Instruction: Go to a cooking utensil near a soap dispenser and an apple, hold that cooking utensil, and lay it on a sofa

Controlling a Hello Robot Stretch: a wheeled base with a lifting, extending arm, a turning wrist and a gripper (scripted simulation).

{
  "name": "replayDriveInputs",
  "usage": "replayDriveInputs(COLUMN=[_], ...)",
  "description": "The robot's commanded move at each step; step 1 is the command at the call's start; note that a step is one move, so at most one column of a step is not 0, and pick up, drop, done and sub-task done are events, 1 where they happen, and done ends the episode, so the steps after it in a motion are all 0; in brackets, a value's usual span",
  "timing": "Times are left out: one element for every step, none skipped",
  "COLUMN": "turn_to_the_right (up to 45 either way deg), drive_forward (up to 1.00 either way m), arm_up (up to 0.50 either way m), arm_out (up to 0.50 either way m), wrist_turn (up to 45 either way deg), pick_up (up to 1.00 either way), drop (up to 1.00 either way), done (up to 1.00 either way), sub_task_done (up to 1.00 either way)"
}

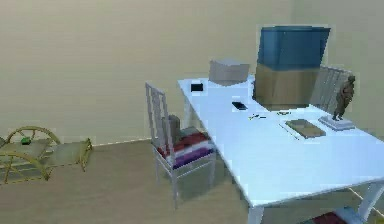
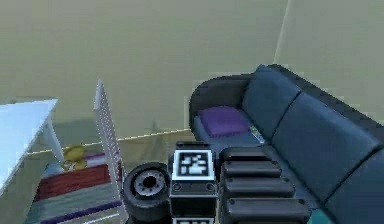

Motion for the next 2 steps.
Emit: replayDriveInputs(turn_to_the_right=[-45.0,-45.0], drive_forward=[0.0,0.0], arm_up=[0.0,0.0], arm_out=[0.0,0.0], wrist_turn=[0.0,0.0], pick_up=[0.0,0.0], drop=[0.0,0.0], done=[0.0,0.0], sub_task_done=[0.0,0.0])
